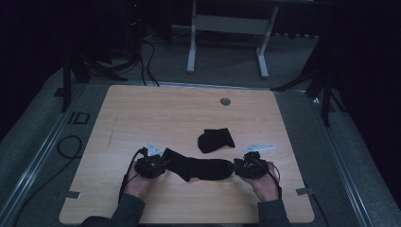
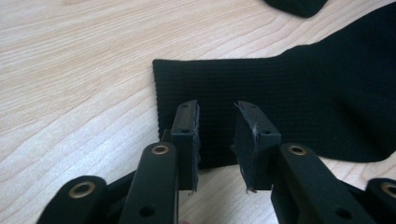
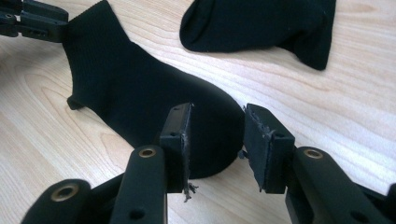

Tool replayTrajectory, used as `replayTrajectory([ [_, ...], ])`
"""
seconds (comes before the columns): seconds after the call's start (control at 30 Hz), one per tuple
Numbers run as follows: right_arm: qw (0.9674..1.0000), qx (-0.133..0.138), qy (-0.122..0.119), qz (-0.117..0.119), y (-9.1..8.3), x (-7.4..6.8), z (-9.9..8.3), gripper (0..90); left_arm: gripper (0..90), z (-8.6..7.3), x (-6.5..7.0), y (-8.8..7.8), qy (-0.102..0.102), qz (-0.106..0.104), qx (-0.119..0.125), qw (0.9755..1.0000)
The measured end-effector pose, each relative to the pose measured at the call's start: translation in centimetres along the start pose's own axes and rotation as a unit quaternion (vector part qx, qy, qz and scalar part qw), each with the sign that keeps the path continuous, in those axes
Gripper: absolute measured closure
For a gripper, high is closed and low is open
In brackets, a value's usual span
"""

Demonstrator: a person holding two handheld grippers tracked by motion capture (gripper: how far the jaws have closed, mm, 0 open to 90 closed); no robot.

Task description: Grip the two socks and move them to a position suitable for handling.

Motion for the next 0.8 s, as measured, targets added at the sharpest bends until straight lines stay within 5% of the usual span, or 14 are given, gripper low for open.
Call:
replayTrajectory([
  [0.37,0.9995,-0.001,-0.031,-0.01,1.1,-0.9,1.4,62.2,62.1,0.0,0.3,0.1,-0.005,-0.013,0.004,0.9999],
  [0.8,0.9977,-0.021,-0.065,-0.005,4.6,-2.6,4.4,63.8,61.7,-0.1,0.7,0.6,0.006,-0.007,-0.003,1.0],
])
Point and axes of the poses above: each handheld gripper's, and its own axes: y roughly forward along the jaws, z roughly out of its top, x roughly to its right, the point moved 10 cm from there along y, roughly forward along the jaws, and after that the axes turned 7 degrees about z, right-handed, at the moved point
